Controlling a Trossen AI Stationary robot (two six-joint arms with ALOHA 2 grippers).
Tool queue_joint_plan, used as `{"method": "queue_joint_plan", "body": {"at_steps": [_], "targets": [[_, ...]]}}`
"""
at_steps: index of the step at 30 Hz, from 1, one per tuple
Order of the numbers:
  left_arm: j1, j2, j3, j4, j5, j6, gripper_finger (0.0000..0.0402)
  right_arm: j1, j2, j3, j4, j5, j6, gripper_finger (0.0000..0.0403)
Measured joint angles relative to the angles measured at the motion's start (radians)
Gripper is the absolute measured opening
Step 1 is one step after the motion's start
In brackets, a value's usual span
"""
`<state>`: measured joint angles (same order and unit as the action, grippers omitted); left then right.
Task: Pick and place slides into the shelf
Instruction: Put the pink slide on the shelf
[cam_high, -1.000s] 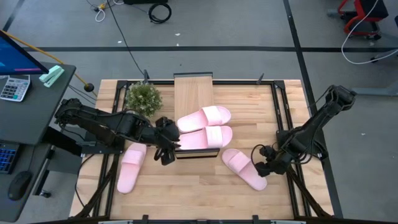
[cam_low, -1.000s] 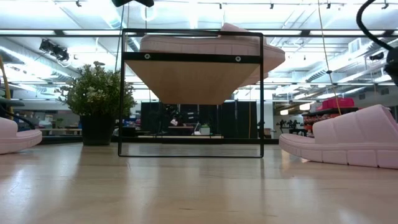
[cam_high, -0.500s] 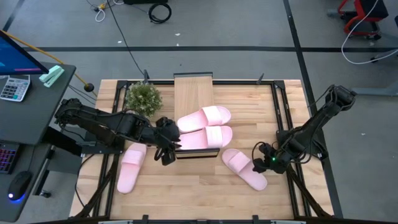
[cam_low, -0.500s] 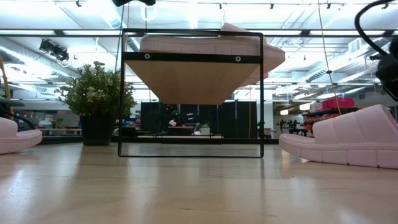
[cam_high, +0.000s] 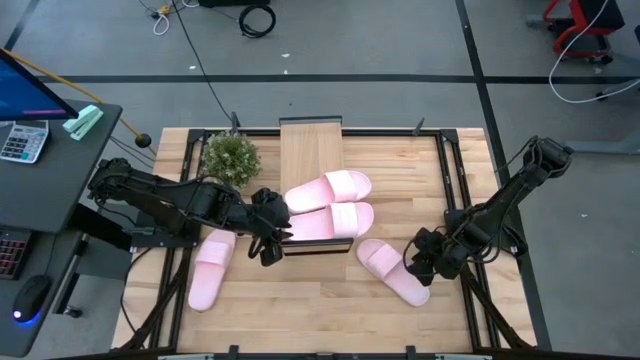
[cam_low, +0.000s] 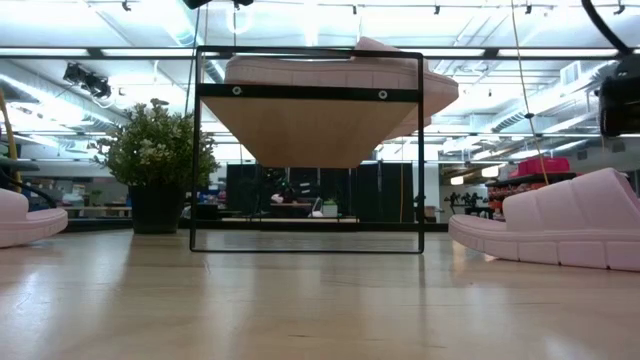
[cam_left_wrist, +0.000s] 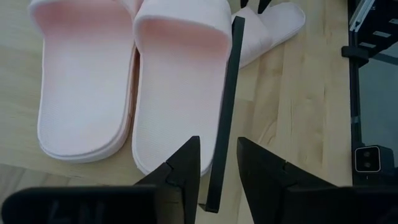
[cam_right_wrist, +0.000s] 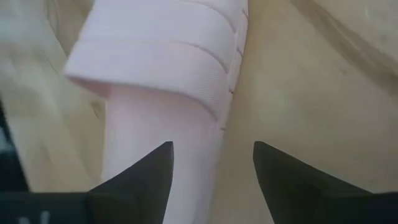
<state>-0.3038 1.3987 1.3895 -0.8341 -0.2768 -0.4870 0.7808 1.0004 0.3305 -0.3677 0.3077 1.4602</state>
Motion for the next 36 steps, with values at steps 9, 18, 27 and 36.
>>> {"method": "queue_joint_plan", "body": {"at_steps": [9,18,27,36], "targets": [[0.0,0.0,0.0,0.0,0.0,-0.001,0.011,-0.067,0.0,0.0,-0.006,0.0,-0.266,0.0224],[0.0,0.0,0.0,0.0,0.0,-0.018,0.011,-0.172,0.0,0.062,-0.055,-0.003,-0.564,0.0224],[0.0,0.0,0.0,0.0,0.0,-0.021,0.011,-0.209,0.0,0.07,-0.037,-0.016,-0.754,0.0224],[0.0,0.0,0.0,0.0,0.0,-0.026,0.011,-0.209,0.028,0.07,-0.007,0.005,-1.061,0.0224]]}}
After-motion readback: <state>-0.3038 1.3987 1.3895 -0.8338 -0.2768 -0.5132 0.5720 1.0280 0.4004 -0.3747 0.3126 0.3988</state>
